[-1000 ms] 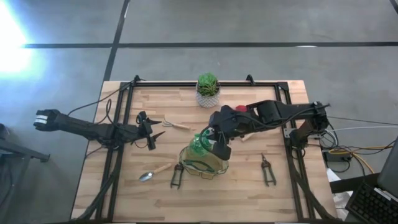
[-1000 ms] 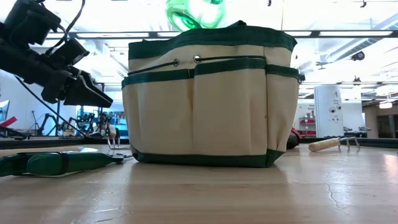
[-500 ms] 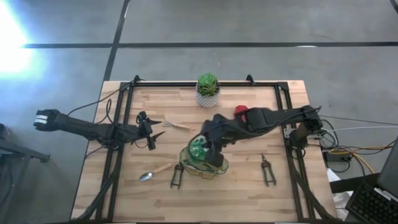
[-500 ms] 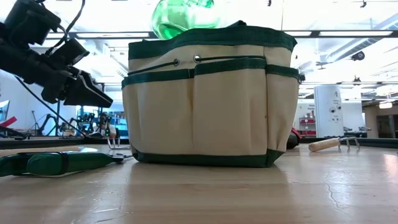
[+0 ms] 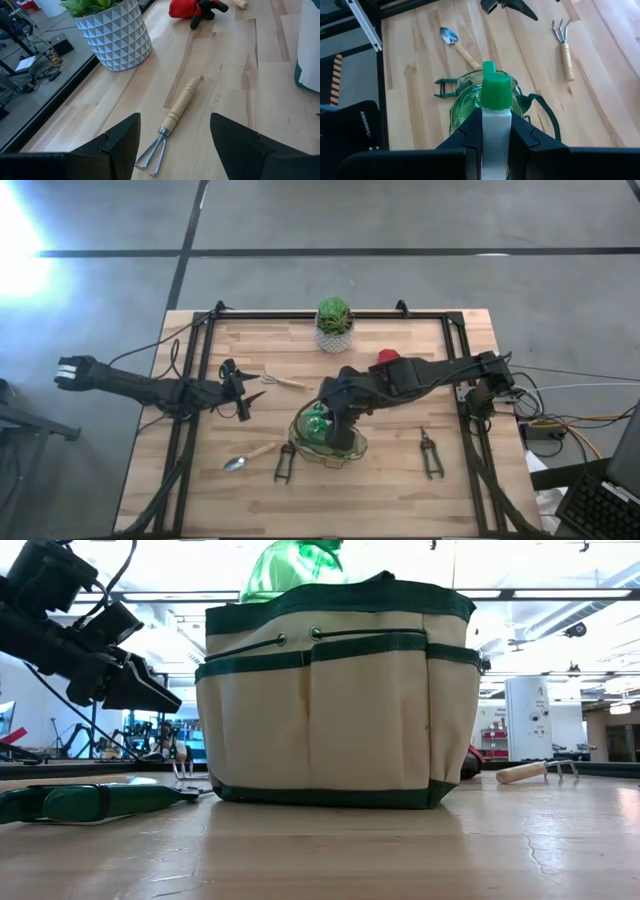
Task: Pick & Place Garden tools in Gardening bag
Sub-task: Put the green spray bottle into the white gardening bag
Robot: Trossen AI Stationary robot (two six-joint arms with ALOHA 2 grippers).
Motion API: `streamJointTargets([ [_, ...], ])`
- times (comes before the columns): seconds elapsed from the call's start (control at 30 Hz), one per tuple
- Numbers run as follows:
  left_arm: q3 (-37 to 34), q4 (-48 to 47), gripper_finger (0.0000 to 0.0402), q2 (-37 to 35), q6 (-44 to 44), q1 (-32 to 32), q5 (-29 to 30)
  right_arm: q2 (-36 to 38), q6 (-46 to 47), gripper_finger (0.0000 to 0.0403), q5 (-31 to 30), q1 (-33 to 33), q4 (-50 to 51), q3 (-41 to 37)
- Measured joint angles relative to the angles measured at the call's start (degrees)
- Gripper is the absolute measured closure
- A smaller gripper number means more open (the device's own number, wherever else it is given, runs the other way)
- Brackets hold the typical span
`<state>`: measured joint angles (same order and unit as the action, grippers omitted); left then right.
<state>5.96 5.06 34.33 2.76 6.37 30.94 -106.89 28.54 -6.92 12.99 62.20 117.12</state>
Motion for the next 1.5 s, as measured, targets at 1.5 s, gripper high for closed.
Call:
streamJointTargets([
  [1.5, -0.02, 0.04, 0.0161, 0.00, 0.00, -0.02, 0.00, -0.05, 3.46, 0.0364, -0.04, -0.31, -1.91, -7.02],
])
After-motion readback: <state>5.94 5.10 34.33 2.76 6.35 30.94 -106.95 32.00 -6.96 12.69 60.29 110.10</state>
